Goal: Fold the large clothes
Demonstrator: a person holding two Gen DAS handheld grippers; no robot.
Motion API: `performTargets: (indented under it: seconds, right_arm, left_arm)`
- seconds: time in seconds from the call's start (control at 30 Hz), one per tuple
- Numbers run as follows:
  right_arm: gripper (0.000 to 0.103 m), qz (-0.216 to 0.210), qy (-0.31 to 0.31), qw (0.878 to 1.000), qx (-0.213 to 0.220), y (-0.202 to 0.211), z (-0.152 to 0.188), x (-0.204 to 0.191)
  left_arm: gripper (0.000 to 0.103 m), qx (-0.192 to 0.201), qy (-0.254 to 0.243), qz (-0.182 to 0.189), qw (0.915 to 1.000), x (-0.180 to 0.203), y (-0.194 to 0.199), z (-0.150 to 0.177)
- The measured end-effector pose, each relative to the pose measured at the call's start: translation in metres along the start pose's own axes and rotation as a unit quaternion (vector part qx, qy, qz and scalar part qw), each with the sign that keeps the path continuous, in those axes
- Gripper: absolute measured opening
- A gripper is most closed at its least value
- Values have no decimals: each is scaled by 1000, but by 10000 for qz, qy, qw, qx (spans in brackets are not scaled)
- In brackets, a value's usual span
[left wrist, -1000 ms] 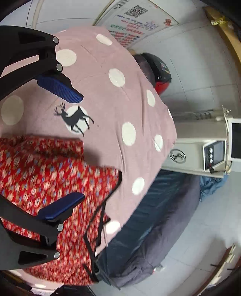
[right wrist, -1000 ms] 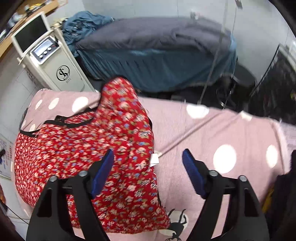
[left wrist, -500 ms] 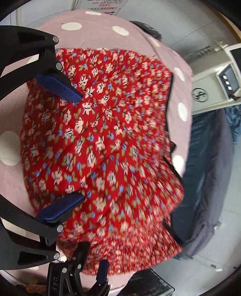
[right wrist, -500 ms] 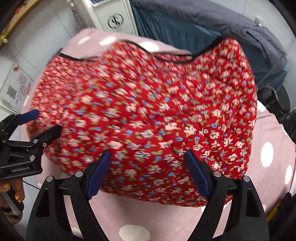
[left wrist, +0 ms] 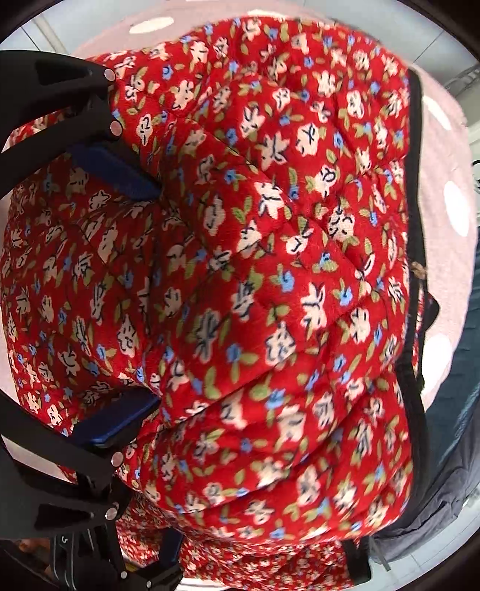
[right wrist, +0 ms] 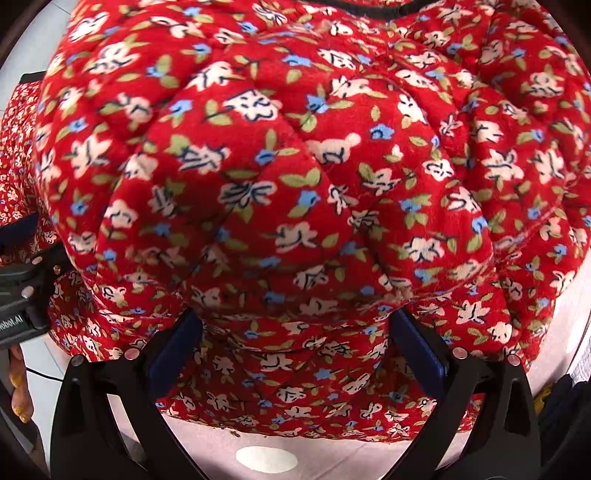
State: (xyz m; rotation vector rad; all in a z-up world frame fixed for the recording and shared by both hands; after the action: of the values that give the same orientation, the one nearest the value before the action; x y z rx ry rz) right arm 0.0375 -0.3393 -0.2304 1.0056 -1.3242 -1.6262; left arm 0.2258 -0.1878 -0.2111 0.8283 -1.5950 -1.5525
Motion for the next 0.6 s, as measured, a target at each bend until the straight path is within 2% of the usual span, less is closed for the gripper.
performTargets:
  seconds: [0.13,0.3,0.47,0.6]
  right_arm:
    - [99,37,-52,9999,-117,-5,-21,2]
    - [99,136,-165,9994,-279,-14,-45,0]
    - [99,47,-173,9987,-471,-25,-71,-3]
    - [99,6,-177,9990,-403,-23,-85,2]
  left_arm:
    - [100,-168,-95,62,9998,-9,-1,-9]
    - [100,-183,-128,35,9997,-5,-7,-26]
    - [100,-125,-182,59,9997,9,-20,-26]
    - [100,-117,-203,80,9997,9,-22,-22]
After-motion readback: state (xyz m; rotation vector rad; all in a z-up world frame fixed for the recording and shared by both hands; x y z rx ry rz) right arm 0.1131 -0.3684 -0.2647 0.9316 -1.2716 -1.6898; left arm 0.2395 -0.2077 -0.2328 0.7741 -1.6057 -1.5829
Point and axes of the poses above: each gripper's, at about its wrist camera, not at the fingertips, and y roughly against the way its jaws point, x to its right, z to its underside, the point moved 4 cm from there along -y, roughly the way its jaws point, and after that the axes turned 5 degrees about y, right-handed, at the moved point
